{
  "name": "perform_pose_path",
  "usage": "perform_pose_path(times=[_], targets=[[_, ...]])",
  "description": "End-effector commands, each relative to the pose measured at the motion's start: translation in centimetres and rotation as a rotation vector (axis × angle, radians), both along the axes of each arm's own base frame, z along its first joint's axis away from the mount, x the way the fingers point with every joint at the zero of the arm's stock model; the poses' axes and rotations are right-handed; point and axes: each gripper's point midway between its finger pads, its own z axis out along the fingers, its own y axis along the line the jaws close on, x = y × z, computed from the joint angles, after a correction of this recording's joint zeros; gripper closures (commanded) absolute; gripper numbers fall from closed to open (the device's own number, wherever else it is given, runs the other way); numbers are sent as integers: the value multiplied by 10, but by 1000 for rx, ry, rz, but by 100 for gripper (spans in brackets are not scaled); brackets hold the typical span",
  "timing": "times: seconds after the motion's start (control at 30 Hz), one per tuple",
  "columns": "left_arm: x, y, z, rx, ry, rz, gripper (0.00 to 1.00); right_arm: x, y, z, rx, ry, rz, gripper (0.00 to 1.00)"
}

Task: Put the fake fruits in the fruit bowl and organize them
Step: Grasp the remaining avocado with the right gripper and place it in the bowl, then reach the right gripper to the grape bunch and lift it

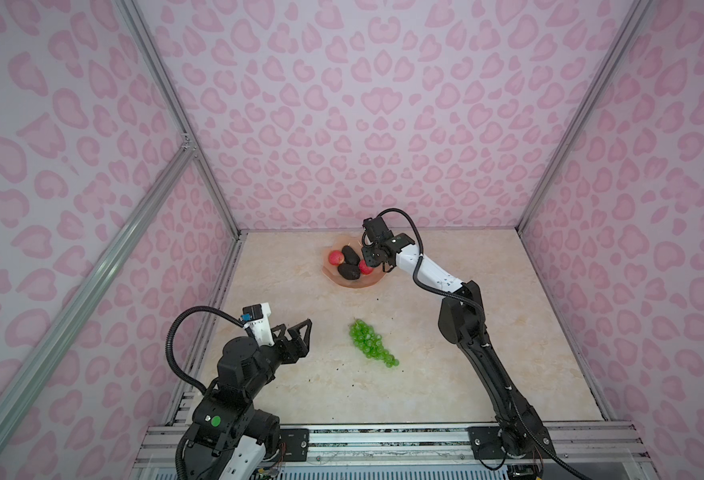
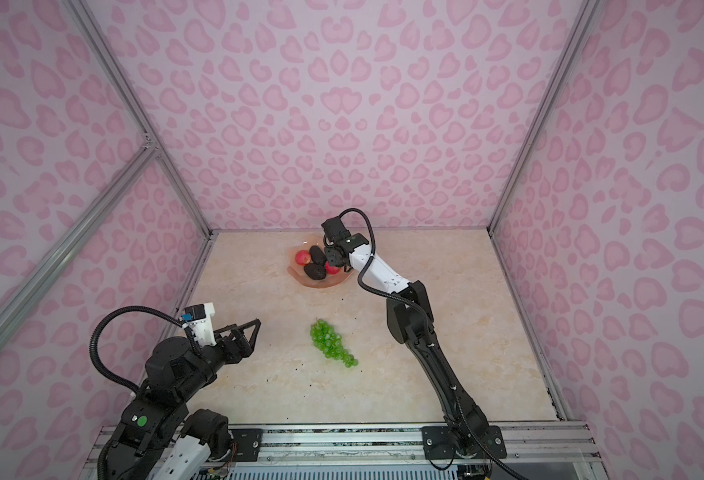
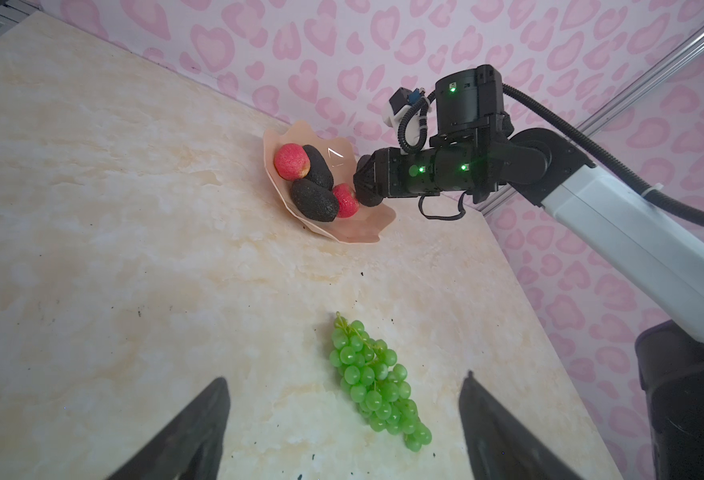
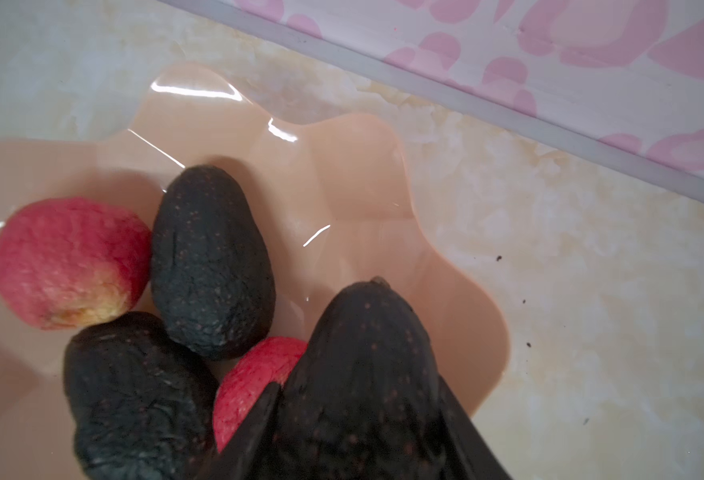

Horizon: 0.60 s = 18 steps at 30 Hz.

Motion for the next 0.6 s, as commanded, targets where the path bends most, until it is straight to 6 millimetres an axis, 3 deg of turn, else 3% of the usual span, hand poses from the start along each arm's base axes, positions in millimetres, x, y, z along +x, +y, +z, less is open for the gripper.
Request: perform_pose_path(times=[0.0, 0.2, 0.37, 0.47, 0.57], targets=[[1, -1, 8, 2, -24, -10, 13, -10, -3, -15, -37, 57, 33, 42], [1, -1, 13, 10, -38, -14, 13, -8, -4, 23, -14, 0, 32, 26], [2, -2, 16, 10, -48, -17, 13, -14, -3, 91, 70, -89, 49, 19], [1, -2, 20, 14, -59, -20, 12, -38, -3, 117, 137, -81, 80, 19], [1, -3, 22, 10, -66, -26, 12, -85, -6, 114, 186, -76, 140, 17]])
